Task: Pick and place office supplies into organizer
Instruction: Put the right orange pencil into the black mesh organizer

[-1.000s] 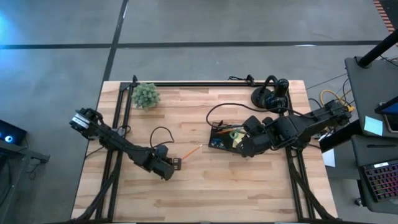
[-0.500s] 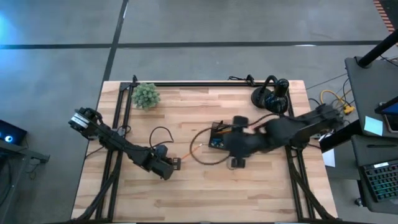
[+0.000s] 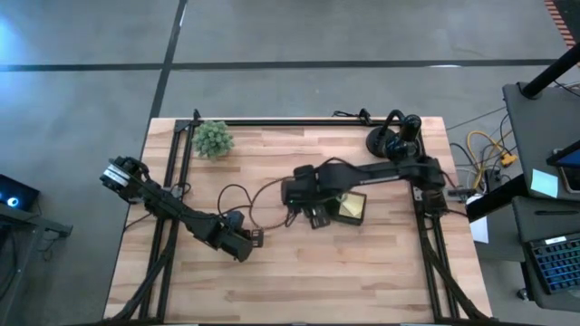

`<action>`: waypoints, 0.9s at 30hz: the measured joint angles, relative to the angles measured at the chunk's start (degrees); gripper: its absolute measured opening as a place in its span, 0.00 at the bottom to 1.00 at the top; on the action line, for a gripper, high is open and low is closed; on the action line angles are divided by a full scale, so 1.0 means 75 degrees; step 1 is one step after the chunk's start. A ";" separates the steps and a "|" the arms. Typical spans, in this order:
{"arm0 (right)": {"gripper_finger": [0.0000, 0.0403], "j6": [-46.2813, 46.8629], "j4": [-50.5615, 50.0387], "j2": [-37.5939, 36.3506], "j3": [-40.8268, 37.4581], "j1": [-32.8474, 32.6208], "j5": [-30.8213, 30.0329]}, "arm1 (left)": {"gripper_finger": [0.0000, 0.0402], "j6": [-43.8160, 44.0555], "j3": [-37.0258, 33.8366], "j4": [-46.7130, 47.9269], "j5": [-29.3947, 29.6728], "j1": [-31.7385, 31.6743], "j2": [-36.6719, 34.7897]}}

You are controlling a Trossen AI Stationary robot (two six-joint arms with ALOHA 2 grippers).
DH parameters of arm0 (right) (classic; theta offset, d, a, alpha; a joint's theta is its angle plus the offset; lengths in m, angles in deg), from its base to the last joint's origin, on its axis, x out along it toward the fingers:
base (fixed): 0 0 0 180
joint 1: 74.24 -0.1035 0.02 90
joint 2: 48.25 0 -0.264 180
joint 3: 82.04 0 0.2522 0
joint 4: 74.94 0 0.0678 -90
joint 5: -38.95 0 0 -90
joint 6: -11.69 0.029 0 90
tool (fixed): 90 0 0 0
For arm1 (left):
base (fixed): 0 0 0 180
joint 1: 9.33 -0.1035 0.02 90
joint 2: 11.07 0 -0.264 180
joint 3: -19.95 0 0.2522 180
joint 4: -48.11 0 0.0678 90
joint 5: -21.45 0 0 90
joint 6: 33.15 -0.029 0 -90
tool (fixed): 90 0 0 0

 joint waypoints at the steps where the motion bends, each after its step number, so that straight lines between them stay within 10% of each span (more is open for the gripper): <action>1: 0.50 -0.0210 0.0006 0.0099 0.0047 -0.0013 0.0040 | 0.00 0.0002 0.0000 0.0000 0.0012 0.0000 0.0000; 27: 0.50 -0.1435 0.2812 0.0851 -0.0966 0.0508 0.0840 | 0.00 0.0192 -0.0120 -0.0166 0.0099 -0.0003 -0.0006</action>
